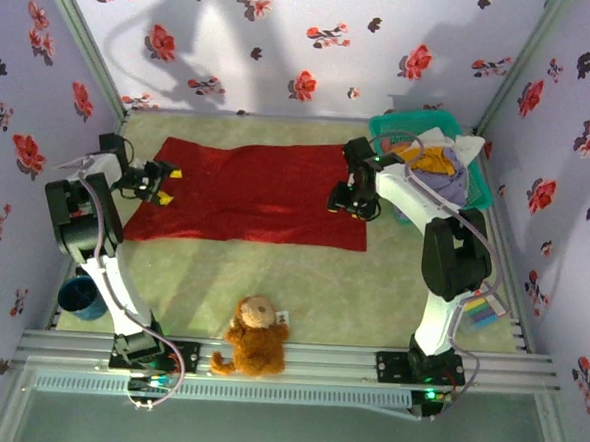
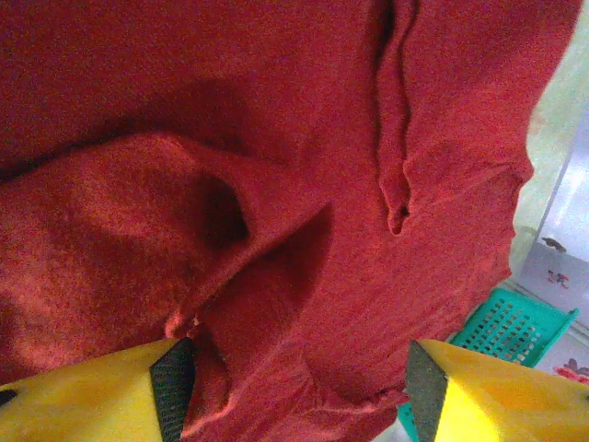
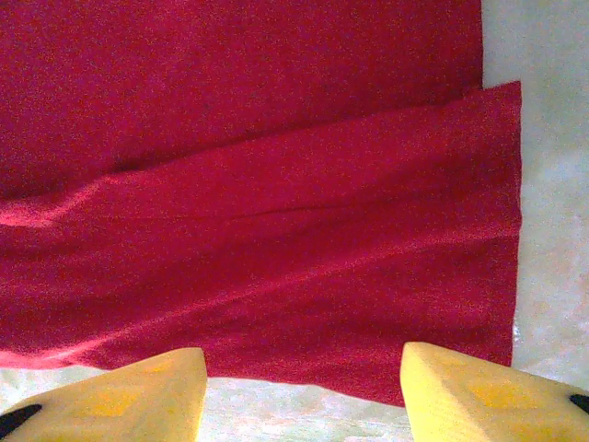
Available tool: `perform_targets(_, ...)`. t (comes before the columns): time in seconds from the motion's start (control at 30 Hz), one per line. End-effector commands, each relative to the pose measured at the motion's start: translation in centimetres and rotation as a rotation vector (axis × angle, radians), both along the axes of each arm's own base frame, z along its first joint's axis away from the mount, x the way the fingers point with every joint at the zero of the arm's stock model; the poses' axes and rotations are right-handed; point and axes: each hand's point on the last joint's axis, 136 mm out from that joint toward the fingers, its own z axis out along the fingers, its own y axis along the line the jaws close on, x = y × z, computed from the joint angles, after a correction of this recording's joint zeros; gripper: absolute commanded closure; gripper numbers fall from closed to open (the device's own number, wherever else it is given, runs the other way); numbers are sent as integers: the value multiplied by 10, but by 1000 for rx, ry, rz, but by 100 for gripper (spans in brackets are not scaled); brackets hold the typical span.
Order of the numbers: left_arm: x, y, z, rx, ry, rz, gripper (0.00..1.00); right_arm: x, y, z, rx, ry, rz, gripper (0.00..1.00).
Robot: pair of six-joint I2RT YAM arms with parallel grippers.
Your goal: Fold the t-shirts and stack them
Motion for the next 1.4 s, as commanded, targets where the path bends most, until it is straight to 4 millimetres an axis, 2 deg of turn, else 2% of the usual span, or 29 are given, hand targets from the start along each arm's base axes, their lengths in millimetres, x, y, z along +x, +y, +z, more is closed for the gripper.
perform_targets(0.0,14,-11,11,-37,-45,-9,34,-4,-6,8,-16,-20,-17,41)
perform_targets(0.1,29,-23,9,-86,-70,-7,34,-3,-7,10,-18,-28,-18,41)
perform_targets(0.2,56,-42,13,-155,-113,-4,36,-4,-9,11,-24,-26,-17,41)
perform_targets(0.3,92,-54,31,-199,-201,13,36,-6,-12,12,-32,-23,-15,41)
perform_targets(0.4,131,-56,51,-218,-319,0,38,-7,-13,13,-30,-25,-14,41)
perform_targets(0.47,144,-58,65,-228,-367,-21,41,-8,-15,13,-36,-18,-11,40)
perform_targets(0.53,145,-60,75,-209,-384,-44,41,-10,-16,14,-41,-21,-13,40)
perform_targets(0.73,116,-39,81,-9,-355,-66,40,-10,-15,10,-28,-14,-24,40)
perform_targets(0.93,54,-29,66,256,-190,-246,40,-8,-12,8,-24,-13,-17,40)
perform_targets(0.97,42,-28,64,313,-166,-291,42,-8,-12,6,-27,-8,-17,40)
perform_targets(1.13,-2,-36,57,508,-88,-468,45,-7,-10,2,-17,2,-19,40)
perform_targets(1.37,-52,-57,34,456,78,-583,45,-8,-12,5,-29,3,-11,40)
